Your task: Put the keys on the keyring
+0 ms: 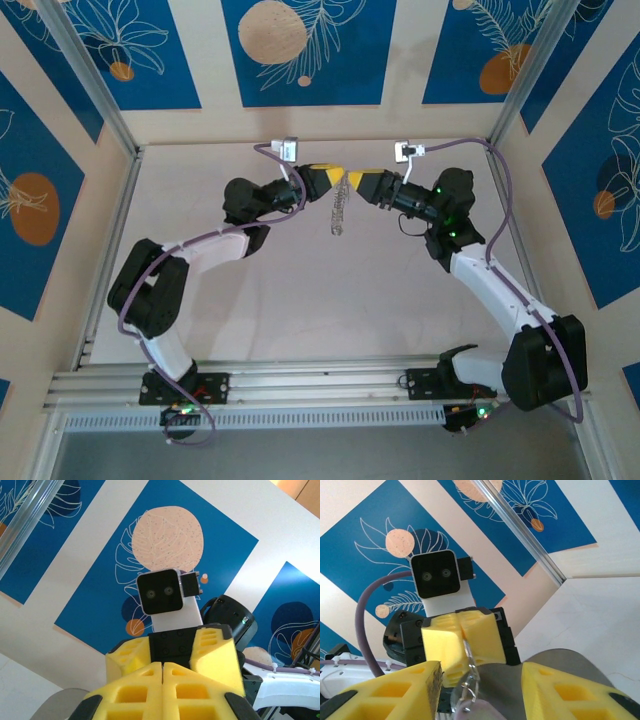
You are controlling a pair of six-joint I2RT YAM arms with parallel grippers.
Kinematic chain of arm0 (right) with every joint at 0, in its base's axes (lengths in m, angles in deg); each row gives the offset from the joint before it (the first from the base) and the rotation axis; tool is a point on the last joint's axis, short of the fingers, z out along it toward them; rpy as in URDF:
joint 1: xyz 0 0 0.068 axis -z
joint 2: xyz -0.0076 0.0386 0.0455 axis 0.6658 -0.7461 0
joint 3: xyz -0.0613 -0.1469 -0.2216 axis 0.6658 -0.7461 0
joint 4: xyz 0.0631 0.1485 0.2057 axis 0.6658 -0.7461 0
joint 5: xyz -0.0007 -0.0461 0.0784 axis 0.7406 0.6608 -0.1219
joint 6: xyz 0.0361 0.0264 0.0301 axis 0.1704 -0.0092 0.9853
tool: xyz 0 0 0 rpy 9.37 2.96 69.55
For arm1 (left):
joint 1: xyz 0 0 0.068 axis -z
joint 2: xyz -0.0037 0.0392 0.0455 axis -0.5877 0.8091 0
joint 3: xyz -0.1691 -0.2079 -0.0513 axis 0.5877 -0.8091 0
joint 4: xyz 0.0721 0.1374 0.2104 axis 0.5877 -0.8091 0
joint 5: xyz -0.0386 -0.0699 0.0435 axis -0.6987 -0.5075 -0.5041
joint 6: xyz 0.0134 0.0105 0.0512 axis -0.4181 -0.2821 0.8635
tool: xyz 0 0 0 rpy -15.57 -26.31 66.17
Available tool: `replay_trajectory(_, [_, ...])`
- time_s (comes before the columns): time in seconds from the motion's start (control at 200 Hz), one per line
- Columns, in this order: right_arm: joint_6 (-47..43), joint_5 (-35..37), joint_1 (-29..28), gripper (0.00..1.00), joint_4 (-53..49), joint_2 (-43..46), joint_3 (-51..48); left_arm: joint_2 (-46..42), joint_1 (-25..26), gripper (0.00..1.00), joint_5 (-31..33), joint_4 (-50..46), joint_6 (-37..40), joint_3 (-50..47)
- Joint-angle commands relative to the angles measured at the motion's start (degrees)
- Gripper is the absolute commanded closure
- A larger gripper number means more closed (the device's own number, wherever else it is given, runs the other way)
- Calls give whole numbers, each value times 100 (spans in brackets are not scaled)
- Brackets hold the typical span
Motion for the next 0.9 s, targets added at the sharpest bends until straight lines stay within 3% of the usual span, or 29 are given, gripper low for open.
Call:
replay_trajectory(0.0, [18,-81,-70,57,218,-42,200,14,76,100,25,355,-59,154])
replay_trajectory(0.41, [-62,-131,-123,100,153,-101,200,-26,130,100,-23,267,7,193])
replay_trajectory(0.525, [-132,-113,-60,100,39,-75,223,-78,136,100,-45,58,149,191])
replay_trajectory(0.63, [-324,-77,37,100,-243,-20,303,-354,126,100,-125,-927,818,209])
replay_trajectory(0.895, [-1009,-53,304,100,-1126,4,569,-1288,37,41,379,-4346,3124,471])
